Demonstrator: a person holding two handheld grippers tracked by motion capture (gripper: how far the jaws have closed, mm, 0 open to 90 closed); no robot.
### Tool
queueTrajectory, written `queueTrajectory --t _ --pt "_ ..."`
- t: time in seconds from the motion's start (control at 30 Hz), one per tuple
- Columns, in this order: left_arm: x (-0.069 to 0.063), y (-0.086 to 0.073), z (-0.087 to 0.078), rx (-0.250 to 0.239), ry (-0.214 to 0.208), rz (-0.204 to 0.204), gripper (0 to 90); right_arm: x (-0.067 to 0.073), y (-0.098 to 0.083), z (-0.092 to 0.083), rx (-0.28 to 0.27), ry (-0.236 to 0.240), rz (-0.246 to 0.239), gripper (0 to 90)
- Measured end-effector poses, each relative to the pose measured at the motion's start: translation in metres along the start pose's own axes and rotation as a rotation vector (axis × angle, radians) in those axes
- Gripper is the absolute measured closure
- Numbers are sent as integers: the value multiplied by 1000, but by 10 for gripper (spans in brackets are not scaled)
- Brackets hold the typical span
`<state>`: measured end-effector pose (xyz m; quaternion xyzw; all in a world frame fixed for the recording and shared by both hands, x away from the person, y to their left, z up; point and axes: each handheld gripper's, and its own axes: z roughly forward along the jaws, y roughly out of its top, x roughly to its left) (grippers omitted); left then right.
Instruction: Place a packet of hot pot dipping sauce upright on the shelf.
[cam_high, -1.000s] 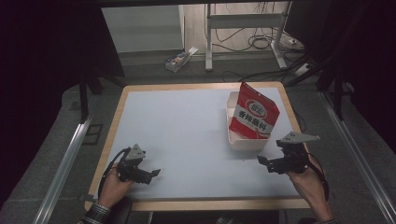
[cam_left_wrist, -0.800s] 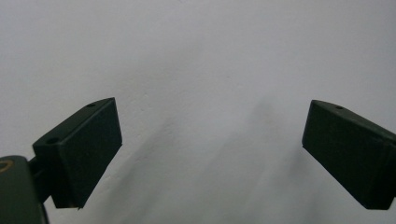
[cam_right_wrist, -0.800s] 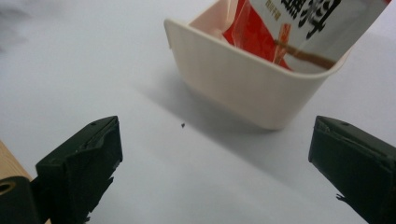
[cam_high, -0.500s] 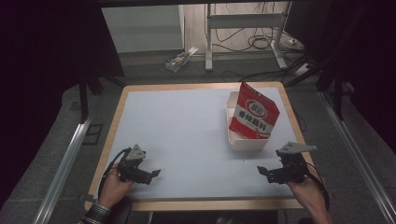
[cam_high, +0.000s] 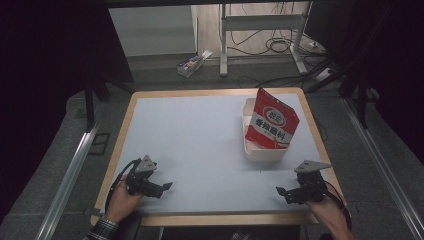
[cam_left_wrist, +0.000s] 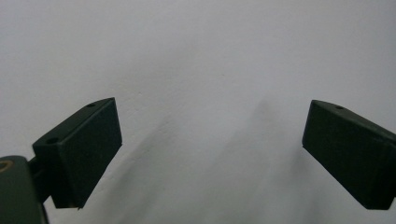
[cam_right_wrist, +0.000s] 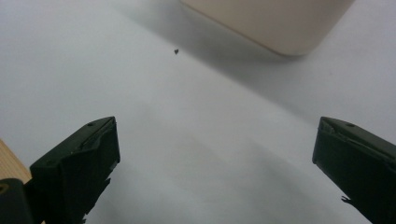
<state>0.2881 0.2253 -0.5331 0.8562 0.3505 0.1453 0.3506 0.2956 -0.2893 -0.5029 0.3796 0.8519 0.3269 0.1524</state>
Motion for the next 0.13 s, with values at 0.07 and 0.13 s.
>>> queueTrajectory --t 0.07,0.13 --pt "0 0 0 1 -1 0 46 0 -1 3 14 3 2 4" --pt "0 1 0 1 0 1 46 1 -2 6 25 -1 -6 4"
